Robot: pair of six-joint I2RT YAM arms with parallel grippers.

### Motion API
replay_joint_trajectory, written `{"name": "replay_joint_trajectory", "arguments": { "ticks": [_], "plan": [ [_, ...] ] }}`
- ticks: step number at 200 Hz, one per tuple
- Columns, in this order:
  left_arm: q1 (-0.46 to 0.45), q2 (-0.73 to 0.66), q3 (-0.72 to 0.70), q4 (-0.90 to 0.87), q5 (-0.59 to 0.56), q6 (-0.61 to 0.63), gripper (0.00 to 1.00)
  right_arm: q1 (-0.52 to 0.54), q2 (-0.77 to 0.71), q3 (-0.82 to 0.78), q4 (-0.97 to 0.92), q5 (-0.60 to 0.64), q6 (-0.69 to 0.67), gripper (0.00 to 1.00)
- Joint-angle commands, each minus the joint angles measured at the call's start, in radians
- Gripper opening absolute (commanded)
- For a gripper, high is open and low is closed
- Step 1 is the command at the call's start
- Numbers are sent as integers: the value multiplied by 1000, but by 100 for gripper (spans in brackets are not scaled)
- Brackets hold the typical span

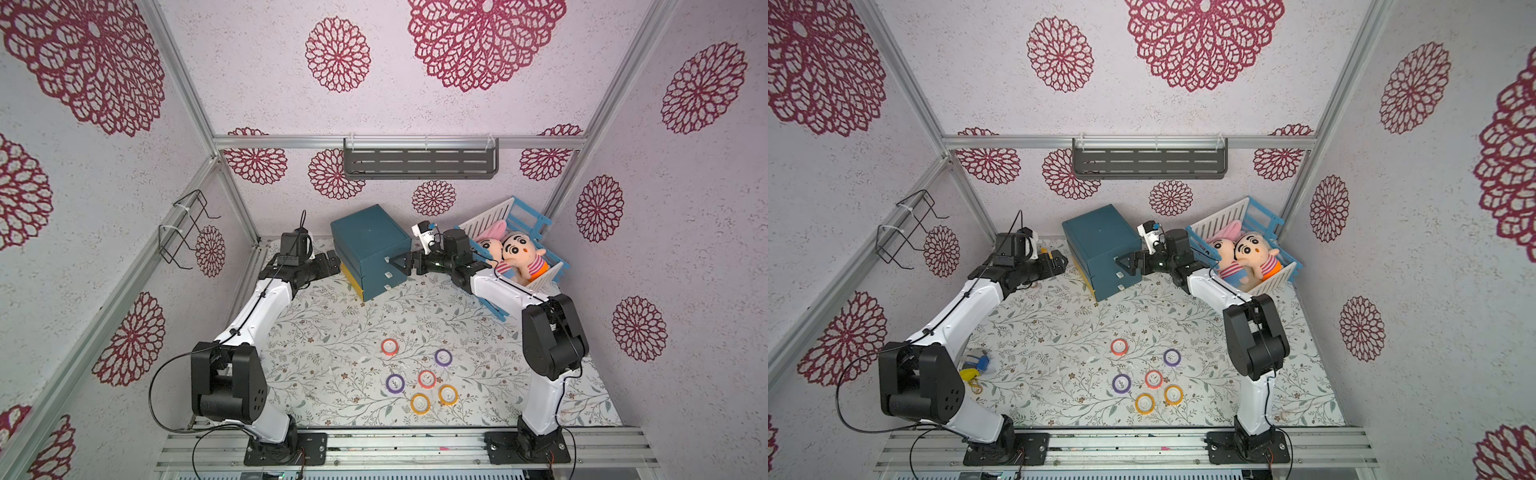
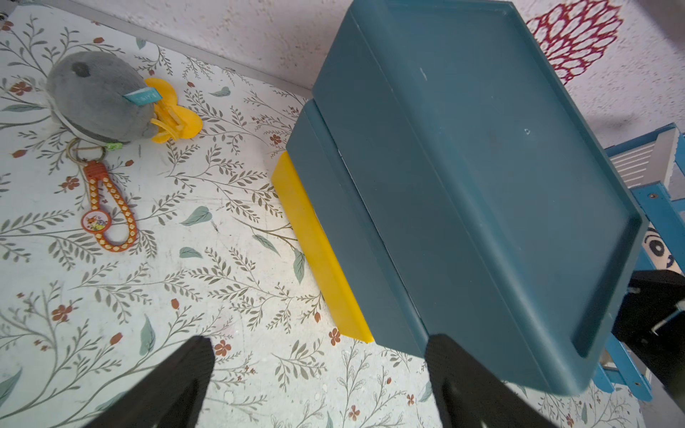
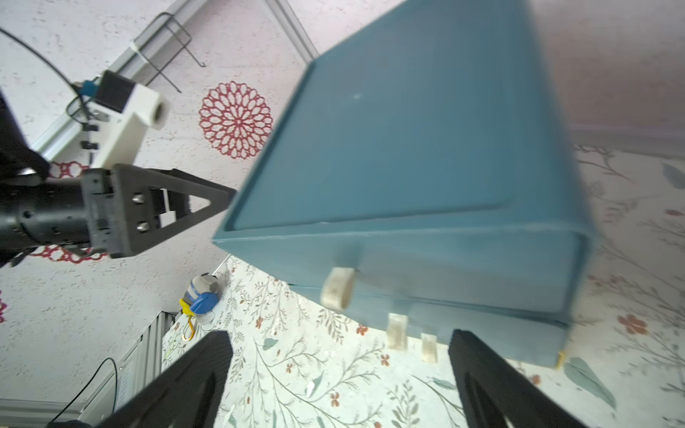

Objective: Place the transparent tape into the drawer according to color
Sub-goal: Adjust the storage box at the center of the board.

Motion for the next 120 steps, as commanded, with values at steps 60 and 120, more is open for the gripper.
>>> {"name": "replay_joint_trajectory", "arguments": {
  "ticks": [60, 120],
  "plan": [
    [5, -48, -3, 28, 33, -7, 97, -14, -98, 201, -166, 180, -160, 99],
    [5, -36, -3, 35, 49, -12, 97, -41, 126, 496, -284, 130, -180, 99]
  ]
}}
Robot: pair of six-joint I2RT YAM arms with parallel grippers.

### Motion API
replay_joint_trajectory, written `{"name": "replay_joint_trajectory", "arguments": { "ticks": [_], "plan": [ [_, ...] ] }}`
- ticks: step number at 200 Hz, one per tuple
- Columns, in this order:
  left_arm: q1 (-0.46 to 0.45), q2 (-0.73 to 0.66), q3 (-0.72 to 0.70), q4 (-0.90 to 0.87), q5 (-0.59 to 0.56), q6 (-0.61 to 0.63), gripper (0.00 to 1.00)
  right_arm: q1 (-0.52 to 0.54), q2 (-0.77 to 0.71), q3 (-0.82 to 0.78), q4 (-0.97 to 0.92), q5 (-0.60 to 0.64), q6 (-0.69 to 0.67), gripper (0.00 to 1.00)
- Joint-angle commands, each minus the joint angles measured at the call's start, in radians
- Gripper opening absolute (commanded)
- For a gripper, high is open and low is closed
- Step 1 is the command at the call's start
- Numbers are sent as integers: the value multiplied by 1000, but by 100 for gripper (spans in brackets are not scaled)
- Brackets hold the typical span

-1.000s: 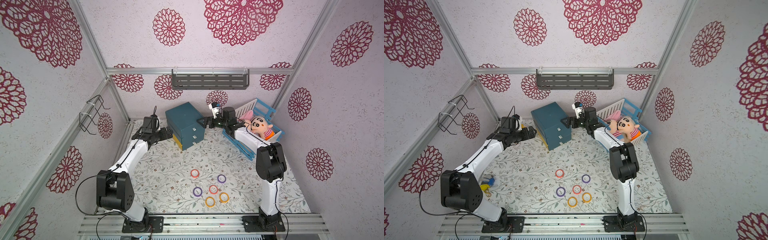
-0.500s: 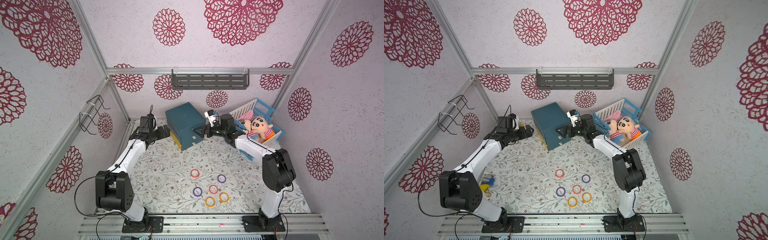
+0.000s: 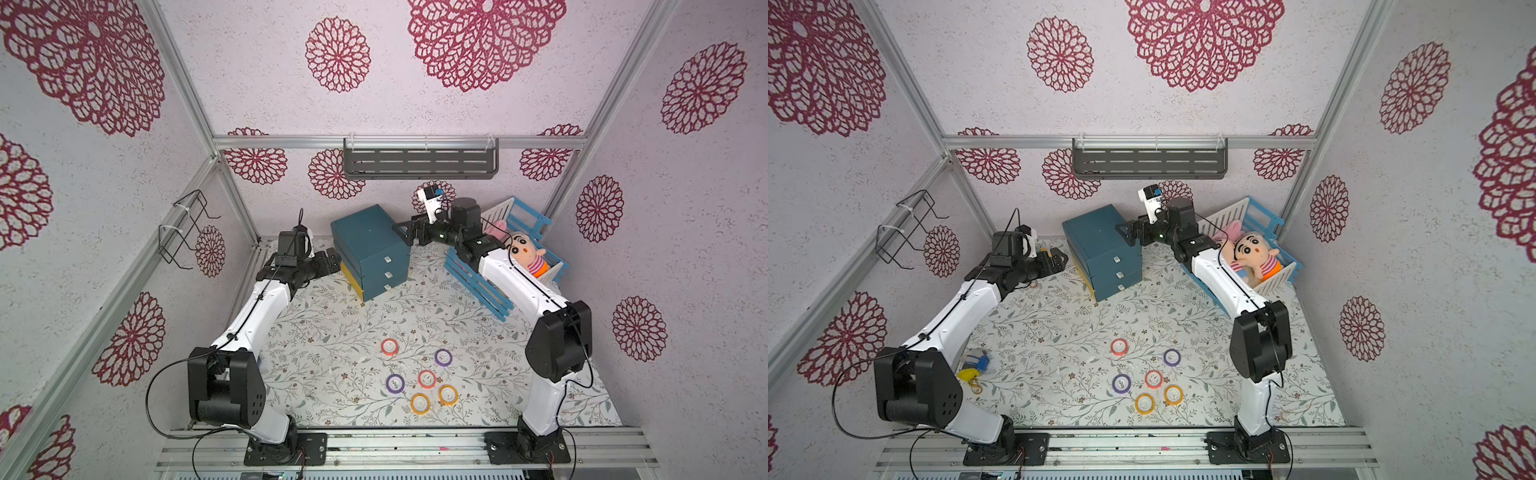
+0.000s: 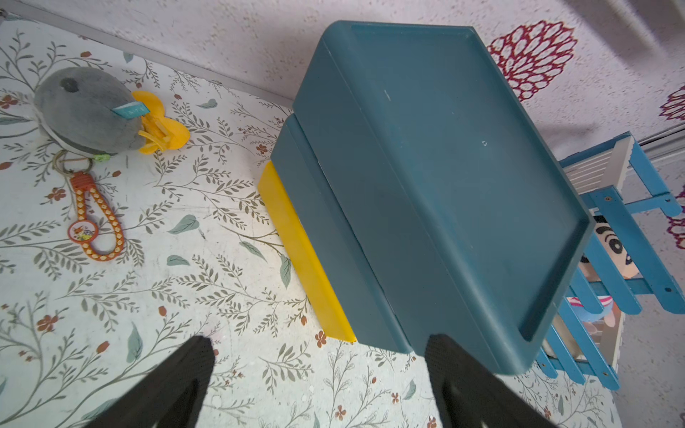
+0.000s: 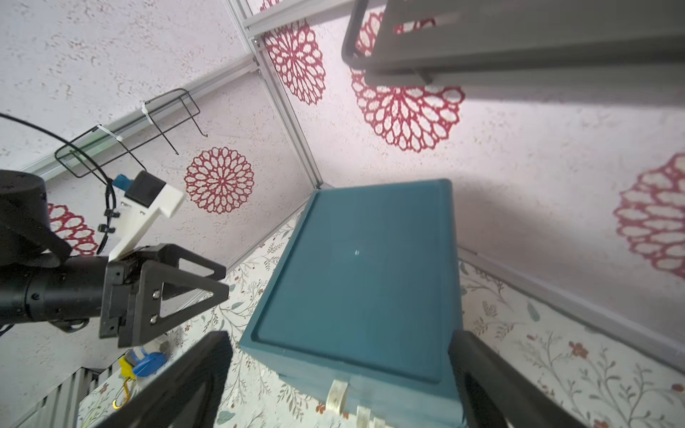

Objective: Place the transparent tape into the drawer according to color
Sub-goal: Adjust the storage box at the center of the board.

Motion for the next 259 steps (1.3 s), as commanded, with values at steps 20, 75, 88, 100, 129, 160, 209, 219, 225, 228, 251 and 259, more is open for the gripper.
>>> {"name": "replay_joint_trajectory", "arguments": {
  "ticks": [20, 75, 88, 100, 129, 160, 209, 219, 225, 228, 251, 259],
  "plan": [
    [4, -8, -3, 26, 21, -2, 97, -13, 171, 214, -120, -14, -34, 99],
    [5, -7, -4, 29, 26, -1, 97, -13, 268, 291, -152, -24, -24, 99],
    [4, -7, -5, 29, 27, -1, 97, -14, 271, 279, -145, -47, -13, 99],
    [5, -7, -5, 29, 27, -1, 97, -9, 260, 251, -131, -68, -6, 99],
    [4, -11, -5, 30, 24, 1, 97, 4, 196, 146, -71, -115, 13, 99],
    [5, -13, -5, 32, 22, 4, 97, 21, 129, 18, -14, -142, 42, 99],
    [5, -4, -3, 36, 27, 1, 97, 61, 22, -145, 65, -139, 60, 99],
    [5, -1, 0, 36, 32, -1, 97, 68, 12, -156, 64, -136, 60, 99],
    [5, 1, 2, 38, 33, -1, 97, 71, 7, -161, 63, -134, 63, 99],
    [5, 1, 2, 38, 34, -1, 97, 73, 5, -164, 62, -134, 66, 99],
    [4, 5, 3, 39, 40, -1, 97, 80, -17, -188, 51, -102, 58, 99],
    [5, 11, 3, 45, 49, -1, 97, 78, -26, -199, 48, -75, 52, 99]
  ]
}}
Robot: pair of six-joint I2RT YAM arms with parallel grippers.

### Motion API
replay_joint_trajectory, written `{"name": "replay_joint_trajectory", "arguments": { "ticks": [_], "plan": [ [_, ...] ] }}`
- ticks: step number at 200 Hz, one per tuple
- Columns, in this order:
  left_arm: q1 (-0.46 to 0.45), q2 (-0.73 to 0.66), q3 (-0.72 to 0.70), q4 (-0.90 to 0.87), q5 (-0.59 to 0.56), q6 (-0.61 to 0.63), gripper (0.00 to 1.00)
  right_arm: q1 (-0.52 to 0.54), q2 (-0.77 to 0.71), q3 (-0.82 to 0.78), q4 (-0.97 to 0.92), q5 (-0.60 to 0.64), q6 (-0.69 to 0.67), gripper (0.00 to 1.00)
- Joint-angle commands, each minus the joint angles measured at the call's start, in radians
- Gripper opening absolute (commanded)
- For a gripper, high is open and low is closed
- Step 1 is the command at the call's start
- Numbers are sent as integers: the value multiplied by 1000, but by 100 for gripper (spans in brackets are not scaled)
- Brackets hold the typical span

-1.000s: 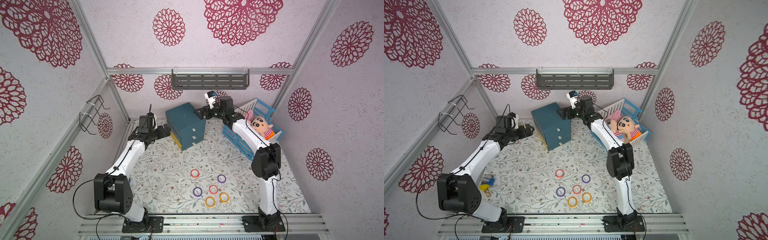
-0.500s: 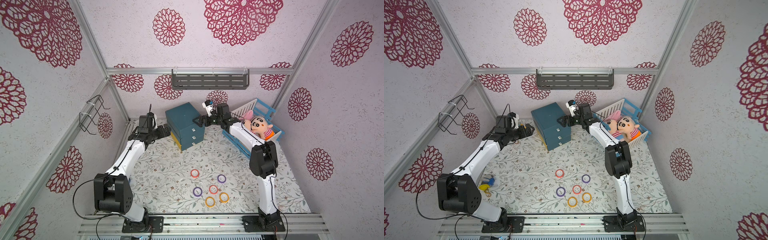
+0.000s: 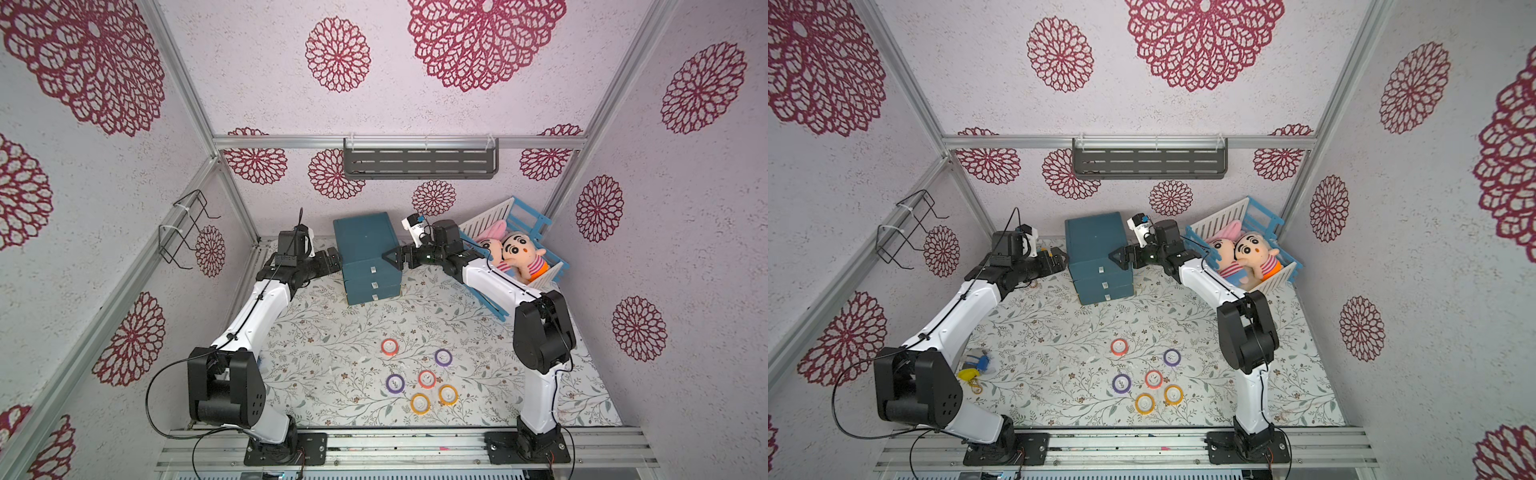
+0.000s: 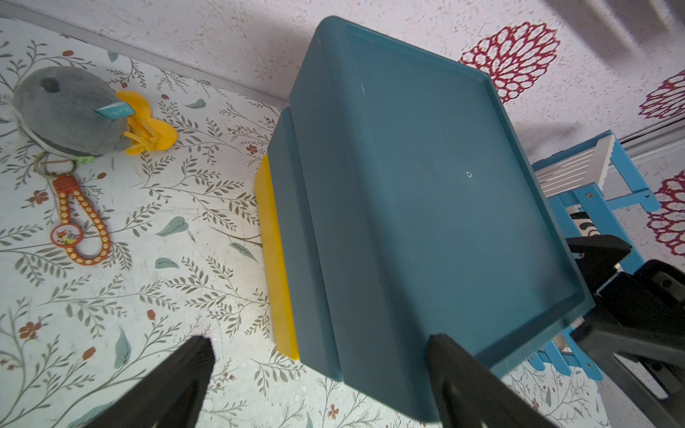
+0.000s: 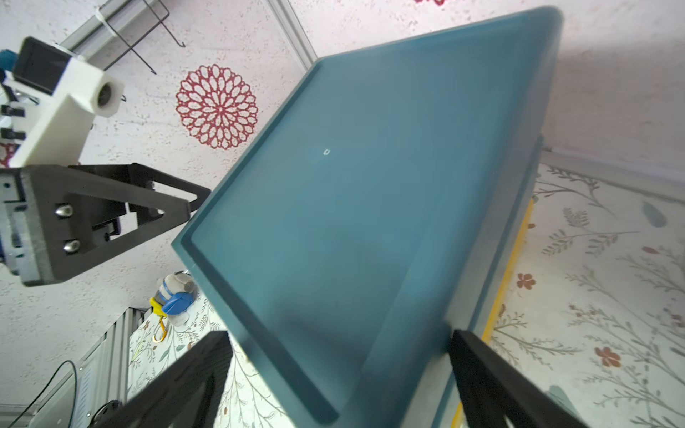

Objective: Place the transparent tape into the drawer according to color
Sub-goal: Adjust the storage box at the center of the board.

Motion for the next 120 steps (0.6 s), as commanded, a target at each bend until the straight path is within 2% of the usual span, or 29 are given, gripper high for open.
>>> {"name": "replay_joint_trajectory", "arguments": {
  "ticks": [1, 58, 89, 120],
  "plan": [
    [5, 12, 4, 34, 25, 0, 97, 16, -80, -11, 28, 11, -5, 99],
    [-27, 53, 19, 73, 155, 9, 97, -7, -329, -184, 50, 142, -28, 99],
    [-54, 102, 48, 82, 179, 15, 98, -25, -453, -270, 14, 151, -45, 99],
    [-81, 140, 76, 88, 206, 15, 98, -35, -507, -336, -15, 156, -60, 99]
  ]
}}
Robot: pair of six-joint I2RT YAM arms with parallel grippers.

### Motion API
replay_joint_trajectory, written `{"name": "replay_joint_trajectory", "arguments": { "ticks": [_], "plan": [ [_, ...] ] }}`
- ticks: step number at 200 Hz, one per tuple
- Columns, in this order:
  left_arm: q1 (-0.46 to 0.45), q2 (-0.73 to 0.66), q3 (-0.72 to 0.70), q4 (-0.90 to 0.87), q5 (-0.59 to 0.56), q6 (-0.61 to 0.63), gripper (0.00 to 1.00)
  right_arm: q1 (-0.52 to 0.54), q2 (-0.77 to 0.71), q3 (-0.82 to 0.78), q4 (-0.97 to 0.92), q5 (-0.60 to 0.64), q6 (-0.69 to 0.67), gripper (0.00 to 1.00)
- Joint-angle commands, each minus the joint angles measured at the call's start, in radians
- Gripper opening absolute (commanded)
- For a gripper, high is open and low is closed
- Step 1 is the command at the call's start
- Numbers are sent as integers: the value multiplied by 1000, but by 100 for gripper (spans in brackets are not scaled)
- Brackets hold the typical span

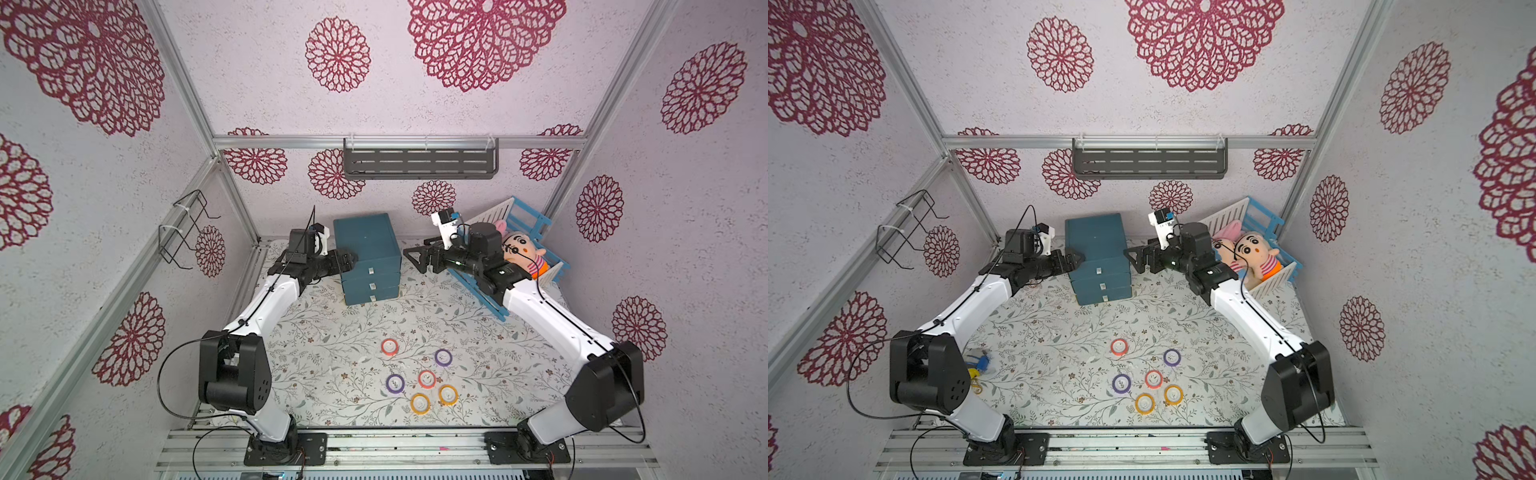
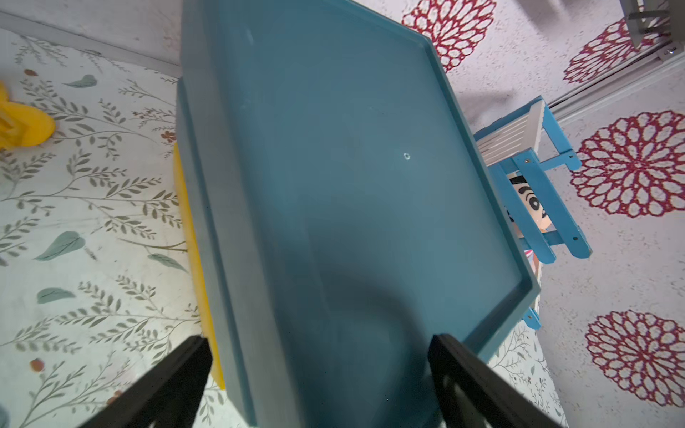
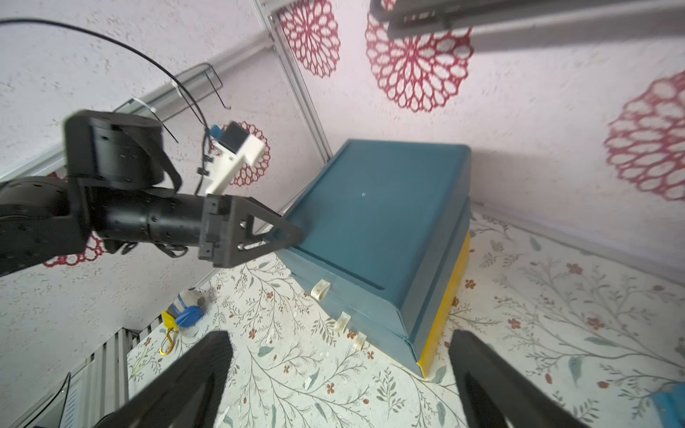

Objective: Place the transparent tape into the drawer according to color
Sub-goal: Adjust the storage box at the center of the board, then open the drawer in the storage box.

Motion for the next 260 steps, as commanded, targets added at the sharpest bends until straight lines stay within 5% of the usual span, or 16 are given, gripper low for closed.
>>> {"name": "replay_joint_trajectory", "arguments": {
  "ticks": [1, 120, 172, 260],
  "plan": [
    [-27, 32, 32, 16, 42, 15, 98, -7, -27, -44, -21, 26, -31, 99],
    [-109, 9, 55, 13, 29, -16, 97, 6, -13, -155, 76, 22, 49, 99],
    [-71, -70, 29, -25, -50, -7, 99, 65, 7, -286, 293, -10, 283, 99],
    [-50, 14, 72, -13, -4, -44, 90, 124, 126, -325, 600, -30, 583, 77]
  ]
}}
